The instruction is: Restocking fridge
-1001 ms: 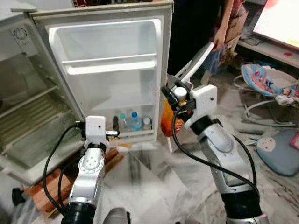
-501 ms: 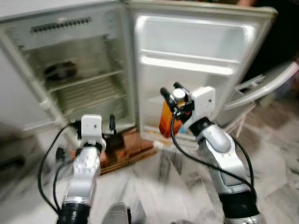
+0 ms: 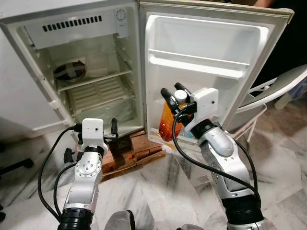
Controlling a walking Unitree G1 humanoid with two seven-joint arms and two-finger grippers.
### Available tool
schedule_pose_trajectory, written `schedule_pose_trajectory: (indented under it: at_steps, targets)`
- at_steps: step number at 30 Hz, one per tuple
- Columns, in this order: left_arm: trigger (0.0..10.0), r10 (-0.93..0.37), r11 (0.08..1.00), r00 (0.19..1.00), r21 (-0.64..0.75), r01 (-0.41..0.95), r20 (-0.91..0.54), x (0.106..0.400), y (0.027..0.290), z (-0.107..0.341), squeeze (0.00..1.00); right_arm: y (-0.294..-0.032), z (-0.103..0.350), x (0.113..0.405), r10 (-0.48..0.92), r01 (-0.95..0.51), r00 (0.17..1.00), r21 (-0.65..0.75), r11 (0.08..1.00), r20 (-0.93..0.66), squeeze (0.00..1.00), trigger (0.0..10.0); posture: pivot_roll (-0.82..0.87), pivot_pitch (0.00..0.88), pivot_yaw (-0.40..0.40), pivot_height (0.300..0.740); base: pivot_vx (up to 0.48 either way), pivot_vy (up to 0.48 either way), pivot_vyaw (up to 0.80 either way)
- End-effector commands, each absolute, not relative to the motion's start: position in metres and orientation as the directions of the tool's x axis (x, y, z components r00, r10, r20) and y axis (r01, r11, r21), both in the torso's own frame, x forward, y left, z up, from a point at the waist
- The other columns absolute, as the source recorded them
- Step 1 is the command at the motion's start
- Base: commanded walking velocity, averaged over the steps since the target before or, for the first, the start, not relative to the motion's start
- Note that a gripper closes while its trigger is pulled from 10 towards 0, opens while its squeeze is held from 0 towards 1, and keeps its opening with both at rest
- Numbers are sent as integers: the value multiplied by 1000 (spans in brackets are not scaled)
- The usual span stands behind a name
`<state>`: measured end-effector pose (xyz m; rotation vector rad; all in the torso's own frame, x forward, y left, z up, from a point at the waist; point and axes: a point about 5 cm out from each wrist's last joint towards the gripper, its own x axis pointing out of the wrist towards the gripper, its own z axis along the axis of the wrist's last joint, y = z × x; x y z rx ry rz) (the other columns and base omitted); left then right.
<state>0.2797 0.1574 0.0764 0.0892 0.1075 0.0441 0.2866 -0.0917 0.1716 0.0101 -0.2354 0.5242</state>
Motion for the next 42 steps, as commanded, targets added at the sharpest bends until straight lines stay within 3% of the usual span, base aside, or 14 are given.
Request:
schedule_pose_trajectory:
  at_steps: [1,10,24,42]
  targets:
    - [10000,77,991,990,114,-64,-119,279,162,75,0,-89,179,287,505,-509,824,-56,859,257,0,10000,43,51,-19,740,0,0,0]
    - [10000,97,991,988,106,-84,-123,279,162,74,0,-89,177,288,513,-513,821,-71,855,252,0,10000,40,52,-22,740,0,40,0]
    - [10000,110,987,987,131,-94,-121,281,163,74,0,-87,178,286,525,-523,808,-82,848,266,0,10000,32,51,-14,740,0,0,785]
    - [10000,88,989,989,130,-72,-122,284,159,73,0,-89,178,285,525,-521,807,-92,848,271,0,10000,23,45,-13,740,0,0,0]
